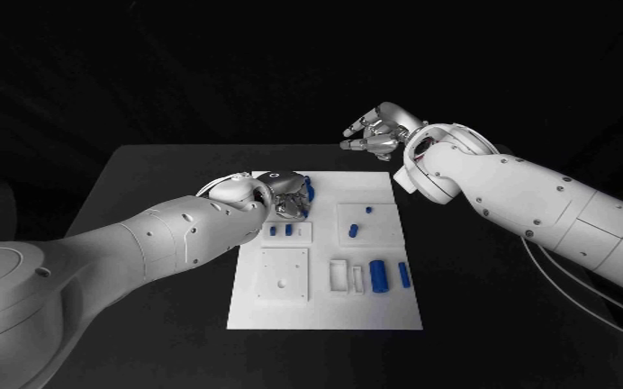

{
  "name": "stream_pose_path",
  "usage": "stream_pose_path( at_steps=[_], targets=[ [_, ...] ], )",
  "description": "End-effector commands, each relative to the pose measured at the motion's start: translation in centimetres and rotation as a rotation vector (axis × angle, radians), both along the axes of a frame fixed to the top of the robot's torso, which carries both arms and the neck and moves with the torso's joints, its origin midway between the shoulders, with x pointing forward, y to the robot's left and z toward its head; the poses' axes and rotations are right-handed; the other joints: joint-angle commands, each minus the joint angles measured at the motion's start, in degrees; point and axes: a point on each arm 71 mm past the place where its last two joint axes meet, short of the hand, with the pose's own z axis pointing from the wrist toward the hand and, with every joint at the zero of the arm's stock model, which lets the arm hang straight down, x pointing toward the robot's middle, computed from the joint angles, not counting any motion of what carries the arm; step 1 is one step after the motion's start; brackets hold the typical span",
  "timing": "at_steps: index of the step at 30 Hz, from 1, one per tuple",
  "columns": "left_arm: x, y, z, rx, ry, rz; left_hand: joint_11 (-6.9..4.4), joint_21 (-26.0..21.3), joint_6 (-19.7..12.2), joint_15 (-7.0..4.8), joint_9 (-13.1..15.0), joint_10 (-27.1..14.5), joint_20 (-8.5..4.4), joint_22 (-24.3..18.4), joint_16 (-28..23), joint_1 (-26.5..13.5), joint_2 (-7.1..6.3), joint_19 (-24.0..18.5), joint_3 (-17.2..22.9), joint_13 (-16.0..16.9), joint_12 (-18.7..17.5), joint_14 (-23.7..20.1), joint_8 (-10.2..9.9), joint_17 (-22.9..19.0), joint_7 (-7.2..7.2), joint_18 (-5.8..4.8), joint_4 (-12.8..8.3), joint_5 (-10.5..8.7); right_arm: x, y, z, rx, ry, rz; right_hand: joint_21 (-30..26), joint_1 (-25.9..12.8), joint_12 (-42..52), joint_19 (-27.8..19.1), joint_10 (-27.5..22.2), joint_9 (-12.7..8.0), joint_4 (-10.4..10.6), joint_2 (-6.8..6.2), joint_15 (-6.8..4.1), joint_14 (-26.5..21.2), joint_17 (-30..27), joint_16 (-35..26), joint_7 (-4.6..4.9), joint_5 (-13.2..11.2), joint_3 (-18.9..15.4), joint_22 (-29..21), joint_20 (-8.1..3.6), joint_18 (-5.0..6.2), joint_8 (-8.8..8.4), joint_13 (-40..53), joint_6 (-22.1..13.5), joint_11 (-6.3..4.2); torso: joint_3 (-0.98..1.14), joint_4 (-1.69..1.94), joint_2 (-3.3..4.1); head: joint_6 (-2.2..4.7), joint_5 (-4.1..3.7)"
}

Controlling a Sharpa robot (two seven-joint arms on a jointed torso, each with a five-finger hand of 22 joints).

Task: Assemble the parts on the task board

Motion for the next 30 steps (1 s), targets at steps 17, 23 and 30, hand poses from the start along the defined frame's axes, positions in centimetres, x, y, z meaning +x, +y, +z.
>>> stream_pose_path(
  at_steps=[17, 23, 30],
  targets=[
    [-0.2, 0.1, -0.2, -0.056, 0.003, -0.007, -0.85, 5.3, 3.6, -0.93, 0.3, 3.4, -1.08, 1.2, 0.6, 0.0, 1.26, -0.2, 4.6, 0.1, -0.3, 2.1, -0.1, 0.5, -0.19, 1.41, -2.4, 2.22, 0.0, 0.2, 0.0, 0.0, -0.003, 0.01, 0.0, -0.1, 0.1, 1.8, -0.1, 0.0, 0.1, 0.04, 0.08, 0.2, 0.1, -0.1, 0.09, 0.2, 0.2, 6.3, 0.16, 0.81, -0.24, 0.0, 0.1, -0.13, 0.01, 0.03, -0.02, 0.18, -0.01],
    [-0.3, 0.3, -0.2, -0.078, 0.013, 0.001, -0.94, 6.0, 3.8, -0.99, 0.3, 3.7, -1.12, 1.1, 0.6, -0.5, 1.0, -0.4, 4.9, 0.1, -0.3, 2.3, -0.1, 0.7, -0.26, 1.41, -2.4, 2.42, 0.0, 0.1, 0.0, 0.0, -0.004, 0.009, 0.0, -0.2, 0.2, 1.9, 0.0, 0.0, 0.1, 0.07, 0.06, 0.3, 0.1, 0.0, 0.07, 0.1, 0.3, 6.3, 0.14, 0.81, -0.25, 0.1, 0.1, -0.14, -0.03, 0.06, -0.1, 0.34, 0.04],
    [-0.4, 0.7, 0.4, -0.131, 0.032, 0.021, -0.97, 6.0, 3.9, -1.01, 0.3, 3.6, -1.11, 1.0, 0.6, -0.7, 0.83, -0.4, 4.4, 0.1, -0.3, 2.3, -0.1, 0.7, -0.32, 1.31, -2.1, 2.27, 0.0, 0.0, 0.0, -0.002, -0.004, 0.006, 0.0, -0.2, 0.2, 1.9, 0.0, 0.0, 0.1, 0.07, 0.06, 0.3, 0.1, 0.0, 0.07, 0.1, 0.3, 6.3, 0.14, 0.81, -0.25, 0.1, 0.1, -0.14, -0.16, 0.15, -0.14, 0.58, 0.08]
  ],
)
